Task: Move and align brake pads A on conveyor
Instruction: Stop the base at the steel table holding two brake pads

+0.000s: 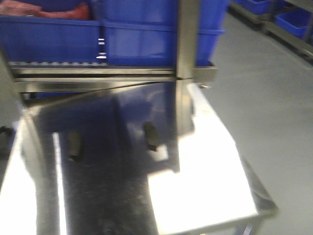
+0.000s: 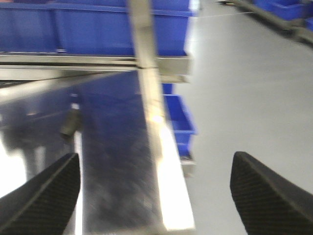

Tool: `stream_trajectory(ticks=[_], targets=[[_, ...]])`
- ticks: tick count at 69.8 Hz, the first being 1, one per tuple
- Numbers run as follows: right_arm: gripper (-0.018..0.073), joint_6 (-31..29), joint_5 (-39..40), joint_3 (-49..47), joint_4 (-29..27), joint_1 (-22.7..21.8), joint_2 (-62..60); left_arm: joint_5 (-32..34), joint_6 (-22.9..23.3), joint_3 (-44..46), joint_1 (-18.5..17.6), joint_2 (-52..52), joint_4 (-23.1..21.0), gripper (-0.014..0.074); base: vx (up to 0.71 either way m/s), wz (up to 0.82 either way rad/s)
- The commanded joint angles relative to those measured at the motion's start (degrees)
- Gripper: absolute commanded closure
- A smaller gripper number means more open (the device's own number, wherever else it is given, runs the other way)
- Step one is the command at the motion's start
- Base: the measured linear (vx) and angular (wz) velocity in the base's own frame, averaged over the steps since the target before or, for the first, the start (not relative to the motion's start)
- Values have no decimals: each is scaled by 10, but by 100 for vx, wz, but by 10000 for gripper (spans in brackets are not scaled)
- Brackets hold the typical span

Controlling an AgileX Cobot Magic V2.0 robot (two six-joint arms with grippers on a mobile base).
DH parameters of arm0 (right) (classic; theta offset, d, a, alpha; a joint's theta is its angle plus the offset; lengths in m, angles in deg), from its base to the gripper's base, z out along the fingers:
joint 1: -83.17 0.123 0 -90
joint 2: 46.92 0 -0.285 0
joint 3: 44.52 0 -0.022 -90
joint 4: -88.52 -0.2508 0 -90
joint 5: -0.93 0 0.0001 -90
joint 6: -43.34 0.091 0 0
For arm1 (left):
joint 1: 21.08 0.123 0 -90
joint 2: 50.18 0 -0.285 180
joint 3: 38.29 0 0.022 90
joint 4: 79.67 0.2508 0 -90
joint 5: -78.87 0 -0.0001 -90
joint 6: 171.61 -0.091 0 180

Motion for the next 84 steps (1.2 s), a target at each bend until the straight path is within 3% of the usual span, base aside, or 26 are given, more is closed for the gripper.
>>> stream_trajectory(ticks=[1, 34, 84], targets=[[-30, 0, 42, -15, 0, -2, 10, 40, -1, 14, -1, 6, -1, 48, 19, 81], [-30, 0, 42, -15, 0, -2, 10, 39, -1, 14, -1, 6, -1, 48, 12, 48], [-30, 0, 42, -15, 0, -2, 10, 39, -1, 14, -1, 6, -1, 48, 1, 2]])
